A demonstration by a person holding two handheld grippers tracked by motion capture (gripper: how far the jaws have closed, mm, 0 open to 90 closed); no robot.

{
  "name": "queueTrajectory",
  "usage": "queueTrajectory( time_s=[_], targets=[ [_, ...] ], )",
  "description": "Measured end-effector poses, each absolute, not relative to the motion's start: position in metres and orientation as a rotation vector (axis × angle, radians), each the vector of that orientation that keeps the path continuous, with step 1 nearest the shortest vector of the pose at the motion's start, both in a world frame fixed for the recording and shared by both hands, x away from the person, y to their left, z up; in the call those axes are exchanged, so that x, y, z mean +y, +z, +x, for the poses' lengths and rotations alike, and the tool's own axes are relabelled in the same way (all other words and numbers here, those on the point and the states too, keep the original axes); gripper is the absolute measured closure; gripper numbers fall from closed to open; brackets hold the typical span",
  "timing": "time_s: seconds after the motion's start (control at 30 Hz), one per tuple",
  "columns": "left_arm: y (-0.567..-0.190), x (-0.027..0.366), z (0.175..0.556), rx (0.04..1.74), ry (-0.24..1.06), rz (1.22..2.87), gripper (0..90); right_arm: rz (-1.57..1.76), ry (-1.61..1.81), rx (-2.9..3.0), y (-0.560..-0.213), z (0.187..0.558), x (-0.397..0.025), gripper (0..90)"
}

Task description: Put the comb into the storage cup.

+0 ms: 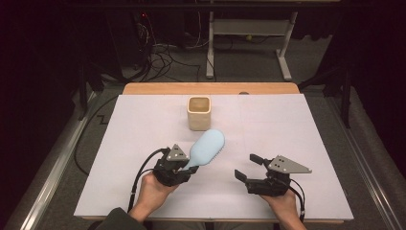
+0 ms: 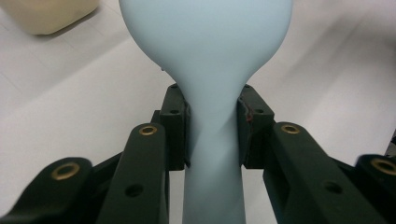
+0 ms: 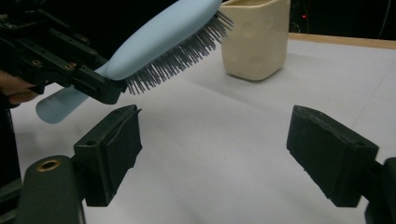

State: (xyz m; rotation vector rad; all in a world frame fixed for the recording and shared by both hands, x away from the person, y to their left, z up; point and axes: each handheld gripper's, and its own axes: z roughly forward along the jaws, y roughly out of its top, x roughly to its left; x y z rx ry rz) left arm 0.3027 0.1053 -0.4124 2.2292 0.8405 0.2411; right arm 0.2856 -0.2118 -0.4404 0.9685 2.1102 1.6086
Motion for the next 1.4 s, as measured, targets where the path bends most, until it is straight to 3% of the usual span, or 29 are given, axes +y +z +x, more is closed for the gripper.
queueTrajectory(
  time_s=[1.4],
  targets=[
    [-0.414,0.072,0.3,0.744,0.266,2.271,69.1,1.079,1.739,2.197,-0.443,0.316,-0.175,15.4]
  ],
)
